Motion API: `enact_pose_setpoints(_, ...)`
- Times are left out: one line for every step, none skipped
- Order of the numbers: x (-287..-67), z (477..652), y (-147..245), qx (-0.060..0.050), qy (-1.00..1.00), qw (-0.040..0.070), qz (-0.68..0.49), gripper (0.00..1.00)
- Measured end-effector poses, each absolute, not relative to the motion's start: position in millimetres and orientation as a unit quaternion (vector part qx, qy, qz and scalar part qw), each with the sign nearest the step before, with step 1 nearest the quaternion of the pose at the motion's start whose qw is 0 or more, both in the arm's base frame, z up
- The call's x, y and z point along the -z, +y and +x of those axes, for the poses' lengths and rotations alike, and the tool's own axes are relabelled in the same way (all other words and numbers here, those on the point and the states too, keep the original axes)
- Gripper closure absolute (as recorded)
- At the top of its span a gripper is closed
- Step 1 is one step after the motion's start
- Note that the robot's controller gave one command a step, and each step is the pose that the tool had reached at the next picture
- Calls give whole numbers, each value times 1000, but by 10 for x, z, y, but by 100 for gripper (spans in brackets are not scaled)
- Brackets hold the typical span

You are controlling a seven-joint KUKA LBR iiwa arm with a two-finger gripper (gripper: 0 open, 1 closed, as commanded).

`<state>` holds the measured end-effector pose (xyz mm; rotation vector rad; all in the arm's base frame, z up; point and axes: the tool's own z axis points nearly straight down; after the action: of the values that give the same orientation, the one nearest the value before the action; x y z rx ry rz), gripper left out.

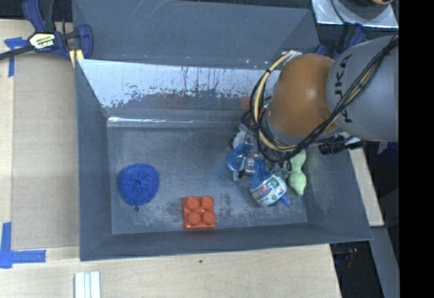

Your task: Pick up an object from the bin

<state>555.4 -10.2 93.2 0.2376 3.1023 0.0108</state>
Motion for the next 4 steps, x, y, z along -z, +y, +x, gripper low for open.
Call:
enact_pose_setpoints(-1108,5564,-107,-3,997,17,77,100)
enact_pose_setpoints(-1374,5552,-109,-3,997,15,77,100)
enact_pose_setpoints(-1736,5562,-110,-4,997,17,77,100)
enact_pose_setpoints(-1878,5575,-113,-4,997,20,77,100)
